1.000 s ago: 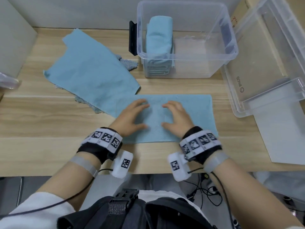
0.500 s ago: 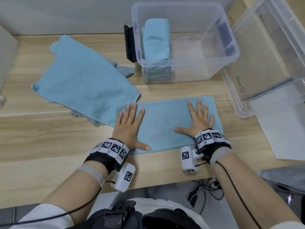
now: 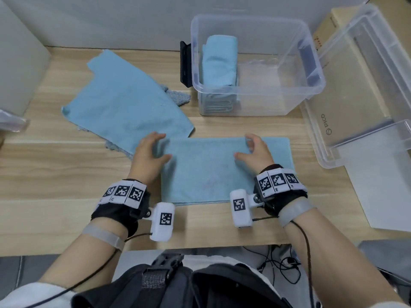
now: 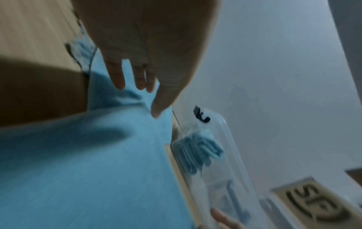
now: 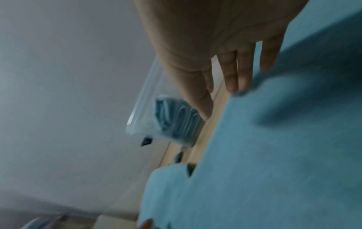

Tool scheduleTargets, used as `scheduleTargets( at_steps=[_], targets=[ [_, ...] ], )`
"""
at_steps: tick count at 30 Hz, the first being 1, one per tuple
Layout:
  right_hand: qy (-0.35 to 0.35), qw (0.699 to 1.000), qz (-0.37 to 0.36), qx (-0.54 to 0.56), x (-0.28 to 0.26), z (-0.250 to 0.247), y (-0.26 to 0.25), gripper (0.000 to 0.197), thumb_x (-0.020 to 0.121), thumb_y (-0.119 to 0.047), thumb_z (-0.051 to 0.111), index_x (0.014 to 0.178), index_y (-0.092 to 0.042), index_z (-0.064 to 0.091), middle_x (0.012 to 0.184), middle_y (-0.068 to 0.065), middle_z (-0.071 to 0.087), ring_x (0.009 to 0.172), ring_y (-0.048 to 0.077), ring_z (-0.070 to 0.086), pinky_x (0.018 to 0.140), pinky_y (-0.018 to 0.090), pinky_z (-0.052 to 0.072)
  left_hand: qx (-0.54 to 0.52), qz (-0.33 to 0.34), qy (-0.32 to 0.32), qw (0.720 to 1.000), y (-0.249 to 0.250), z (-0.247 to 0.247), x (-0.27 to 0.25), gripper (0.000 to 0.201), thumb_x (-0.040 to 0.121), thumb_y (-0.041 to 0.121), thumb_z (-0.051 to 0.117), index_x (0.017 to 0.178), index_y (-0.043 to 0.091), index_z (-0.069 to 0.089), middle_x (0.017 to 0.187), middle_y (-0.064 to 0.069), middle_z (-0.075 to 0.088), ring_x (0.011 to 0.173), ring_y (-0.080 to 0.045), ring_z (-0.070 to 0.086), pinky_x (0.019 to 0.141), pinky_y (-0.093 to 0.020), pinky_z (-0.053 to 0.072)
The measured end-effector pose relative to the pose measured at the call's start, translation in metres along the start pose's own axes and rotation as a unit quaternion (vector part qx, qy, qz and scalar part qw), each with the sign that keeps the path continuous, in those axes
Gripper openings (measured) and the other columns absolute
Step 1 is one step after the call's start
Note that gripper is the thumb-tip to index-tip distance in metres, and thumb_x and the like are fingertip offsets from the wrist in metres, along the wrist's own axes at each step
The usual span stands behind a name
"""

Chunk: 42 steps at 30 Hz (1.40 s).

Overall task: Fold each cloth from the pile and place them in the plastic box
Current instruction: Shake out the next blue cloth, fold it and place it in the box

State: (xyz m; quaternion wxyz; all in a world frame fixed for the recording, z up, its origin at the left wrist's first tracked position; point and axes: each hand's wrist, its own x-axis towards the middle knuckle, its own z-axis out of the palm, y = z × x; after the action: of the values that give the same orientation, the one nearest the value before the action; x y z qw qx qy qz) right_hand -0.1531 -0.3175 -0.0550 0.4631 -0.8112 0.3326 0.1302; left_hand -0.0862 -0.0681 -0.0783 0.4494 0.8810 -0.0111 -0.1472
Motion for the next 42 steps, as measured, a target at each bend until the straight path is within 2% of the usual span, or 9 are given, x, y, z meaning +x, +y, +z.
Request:
scheduleTargets(
  at_steps=[3, 6, 14, 17, 23, 27, 36, 39, 42],
  targets=[
    [-0.137, 0.986, 0.027, 0.093, -0.014, 0.03, -0.03, 0.037, 0.084, -0.013, 0.061, 0.118, -0.021, 0.048, 0.092, 0.005, 0.057, 0.072, 0.013, 0.057, 0.069, 0.029, 0.042, -0.08, -0.16, 0.072, 0.981, -0.01, -0.015, -0.006, 0.018, 0.08, 0.002, 0.061, 0.096, 0.01, 0.062, 0.1, -0.017, 0.064, 0.081, -0.022, 0.063, 0.082, -0.033, 0.05],
    [-0.235, 0.963, 0.094, 0.092, -0.021, 0.054, -0.037, 0.038, 0.088, -0.021, 0.057, 0.123, -0.025, 0.042, 0.095, 0.001, 0.057, 0.079, 0.013, 0.055, 0.07, 0.028, 0.038, -0.171, -0.281, -0.032, 0.944, -0.011, -0.016, -0.017, 0.014, 0.086, 0.008, 0.054, 0.074, 0.014, 0.054, 0.069, -0.009, 0.057, 0.048, -0.01, 0.054, 0.048, -0.018, 0.043],
    [-0.236, 0.945, 0.158, 0.163, -0.011, 0.058, -0.024, 0.039, 0.087, -0.028, 0.056, 0.123, -0.029, 0.043, 0.09, -0.004, 0.06, 0.082, 0.011, 0.057, 0.076, 0.032, 0.043, -0.121, -0.311, -0.123, 0.935, 0.003, -0.003, -0.017, 0.012, 0.077, 0.019, 0.069, 0.081, 0.011, 0.061, 0.07, -0.005, 0.064, 0.061, -0.019, 0.057, 0.063, -0.026, 0.038],
    [-0.241, 0.935, 0.171, 0.197, -0.011, 0.054, -0.024, 0.029, 0.088, -0.032, 0.055, 0.115, -0.03, 0.045, 0.086, -0.004, 0.061, 0.084, 0.012, 0.058, 0.074, 0.032, 0.042, -0.124, -0.273, -0.129, 0.945, 0.014, 0.002, -0.018, 0.01, 0.079, 0.007, 0.066, 0.077, 0.005, 0.057, 0.066, -0.008, 0.062, 0.055, -0.017, 0.058, 0.05, -0.018, 0.047],
    [-0.279, 0.915, 0.167, 0.239, -0.015, 0.047, -0.022, 0.037, 0.089, -0.056, 0.039, 0.116, -0.032, 0.045, 0.103, -0.002, 0.059, 0.105, 0.018, 0.054, 0.09, 0.04, 0.039, -0.168, -0.142, -0.198, 0.955, 0.048, 0.025, -0.02, 0.039, 0.08, -0.002, 0.061, 0.101, 0.025, 0.043, 0.072, -0.003, 0.048, 0.063, -0.016, 0.052, 0.048, -0.019, 0.049],
    [-0.299, 0.871, 0.176, 0.349, -0.017, 0.032, -0.013, 0.04, 0.09, -0.057, 0.036, 0.091, -0.027, 0.061, 0.078, -0.003, 0.065, 0.081, 0.017, 0.059, 0.076, 0.038, 0.048, -0.138, -0.106, -0.232, 0.957, 0.06, 0.057, -0.019, 0.054, 0.084, 0.004, 0.061, 0.128, 0.02, 0.035, 0.069, -0.003, 0.046, 0.058, -0.013, 0.051, 0.051, -0.019, 0.051],
    [-0.157, 0.959, 0.106, 0.208, -0.011, 0.001, 0.004, 0.039, 0.09, -0.023, 0.053, 0.128, -0.019, 0.045, 0.088, -0.004, 0.054, 0.084, 0.012, 0.053, 0.074, 0.029, 0.045, -0.095, -0.14, -0.273, 0.947, 0.054, 0.079, -0.014, 0.053, 0.088, 0.017, 0.058, 0.135, 0.022, 0.033, 0.07, -0.007, 0.055, 0.063, -0.017, 0.056, 0.055, -0.022, 0.051],
    [-0.215, 0.961, 0.088, 0.15, -0.015, 0.008, 0.002, 0.035, 0.09, -0.022, 0.053, 0.125, -0.021, 0.051, 0.093, -0.006, 0.055, 0.08, 0.009, 0.052, 0.07, 0.026, 0.044, -0.095, -0.122, -0.236, 0.959, 0.052, 0.069, -0.016, 0.027, 0.089, 0.013, 0.056, 0.116, 0.016, 0.054, 0.071, -0.006, 0.054, 0.063, -0.015, 0.055, 0.061, -0.025, 0.05],
    [-0.255, 0.96, 0.072, 0.093, -0.022, 0.015, 0.002, 0.037, 0.091, -0.022, 0.053, 0.127, -0.02, 0.051, 0.109, -0.002, 0.053, 0.097, 0.011, 0.049, 0.08, 0.03, 0.042, -0.076, -0.144, -0.075, 0.984, 0.036, 0.059, -0.014, 0.015, 0.084, 0.007, 0.056, 0.096, 0.017, 0.058, 0.073, -0.001, 0.054, 0.067, -0.019, 0.055, 0.068, -0.032, 0.051]
  ],
)
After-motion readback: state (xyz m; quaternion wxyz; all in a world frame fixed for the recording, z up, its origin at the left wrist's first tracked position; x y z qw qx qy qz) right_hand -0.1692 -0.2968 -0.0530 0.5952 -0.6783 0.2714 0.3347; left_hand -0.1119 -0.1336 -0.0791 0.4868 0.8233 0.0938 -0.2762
